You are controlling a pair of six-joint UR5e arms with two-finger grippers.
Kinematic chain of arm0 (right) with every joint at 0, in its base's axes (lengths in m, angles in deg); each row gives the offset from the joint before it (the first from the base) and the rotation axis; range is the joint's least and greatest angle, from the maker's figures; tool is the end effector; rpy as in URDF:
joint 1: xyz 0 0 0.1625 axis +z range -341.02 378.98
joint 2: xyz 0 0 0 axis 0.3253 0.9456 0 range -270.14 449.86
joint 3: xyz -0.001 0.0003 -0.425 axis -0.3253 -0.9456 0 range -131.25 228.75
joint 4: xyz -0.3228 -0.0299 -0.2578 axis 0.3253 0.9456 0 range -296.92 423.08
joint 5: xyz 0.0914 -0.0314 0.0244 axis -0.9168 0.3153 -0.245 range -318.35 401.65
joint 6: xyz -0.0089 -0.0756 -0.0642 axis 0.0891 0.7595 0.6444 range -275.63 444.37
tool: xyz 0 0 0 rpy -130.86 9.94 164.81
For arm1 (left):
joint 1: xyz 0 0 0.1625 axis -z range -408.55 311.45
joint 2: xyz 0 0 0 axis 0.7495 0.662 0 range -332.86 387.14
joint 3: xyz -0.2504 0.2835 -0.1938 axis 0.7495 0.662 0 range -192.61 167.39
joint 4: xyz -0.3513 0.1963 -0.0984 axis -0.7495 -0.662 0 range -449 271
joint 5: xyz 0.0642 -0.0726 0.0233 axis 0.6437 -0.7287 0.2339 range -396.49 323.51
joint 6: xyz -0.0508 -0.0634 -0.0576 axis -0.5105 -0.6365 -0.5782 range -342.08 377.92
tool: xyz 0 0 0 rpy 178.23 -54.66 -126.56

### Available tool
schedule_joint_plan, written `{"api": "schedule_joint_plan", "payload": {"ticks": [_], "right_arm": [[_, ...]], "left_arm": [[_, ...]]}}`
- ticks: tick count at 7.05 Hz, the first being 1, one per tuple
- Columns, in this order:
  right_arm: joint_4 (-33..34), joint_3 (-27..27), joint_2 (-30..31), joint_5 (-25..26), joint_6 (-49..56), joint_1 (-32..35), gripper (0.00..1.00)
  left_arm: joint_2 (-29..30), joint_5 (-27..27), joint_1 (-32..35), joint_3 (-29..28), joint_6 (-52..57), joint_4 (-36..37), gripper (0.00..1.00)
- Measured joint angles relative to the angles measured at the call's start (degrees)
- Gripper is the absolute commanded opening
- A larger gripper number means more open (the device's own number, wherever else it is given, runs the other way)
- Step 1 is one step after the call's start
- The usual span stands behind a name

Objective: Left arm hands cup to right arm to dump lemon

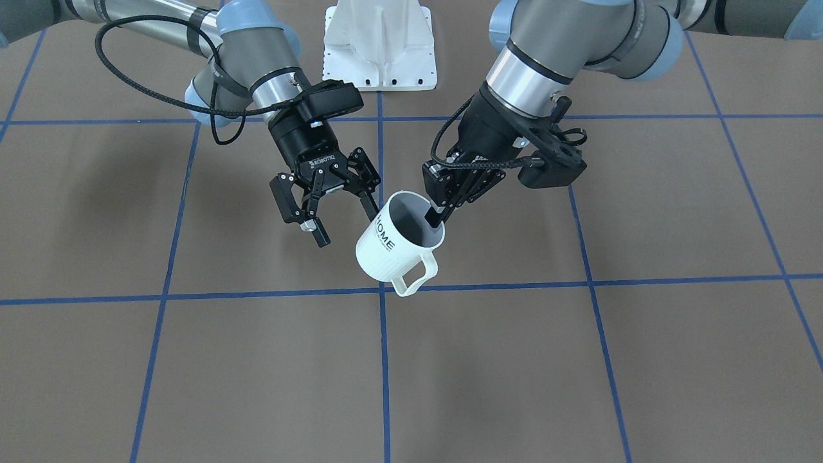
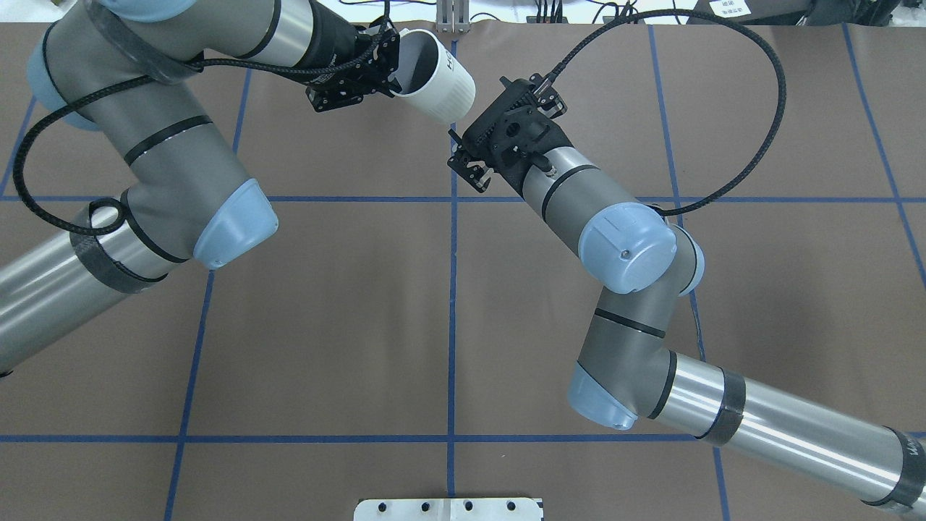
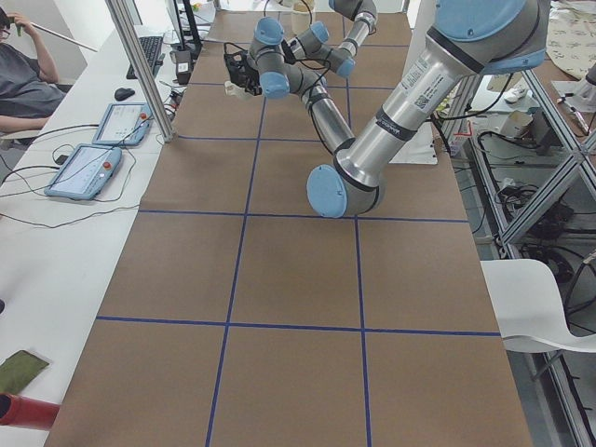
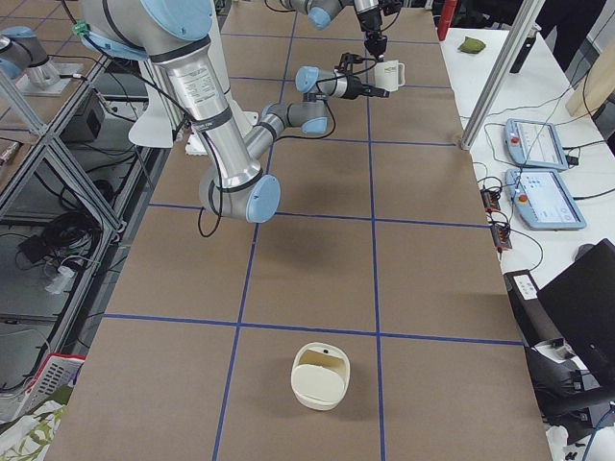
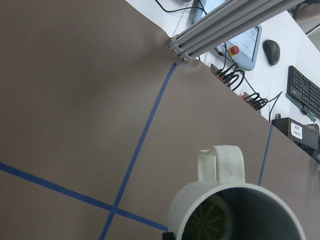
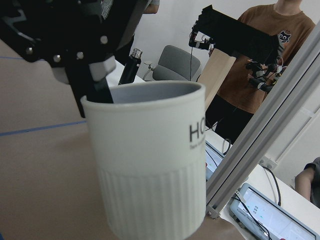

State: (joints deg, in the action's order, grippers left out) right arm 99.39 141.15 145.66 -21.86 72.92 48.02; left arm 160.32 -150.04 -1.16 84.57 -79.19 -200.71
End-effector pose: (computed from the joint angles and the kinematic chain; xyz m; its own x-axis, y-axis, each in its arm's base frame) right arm -0.4755 -0.4671 0.1802 0.8071 -0.5552 0.2006 -0.1678 0.1100 0.9797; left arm 0.3771 -0.5481 0.1036 0.1552 -0.3361 -0.9290 0.4399 0.8655 -0.2396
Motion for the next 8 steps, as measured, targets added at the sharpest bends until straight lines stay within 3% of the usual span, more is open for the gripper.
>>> {"api": "schedule_joint_plan", "payload": {"ticks": [8], "right_arm": [[-0.1, 0.4, -0.3, 3.1, 0.8, -1.9, 0.98]], "left_arm": [[2.1, 1.3, -2.7, -0.9, 0.1, 0.0, 0.0]]}}
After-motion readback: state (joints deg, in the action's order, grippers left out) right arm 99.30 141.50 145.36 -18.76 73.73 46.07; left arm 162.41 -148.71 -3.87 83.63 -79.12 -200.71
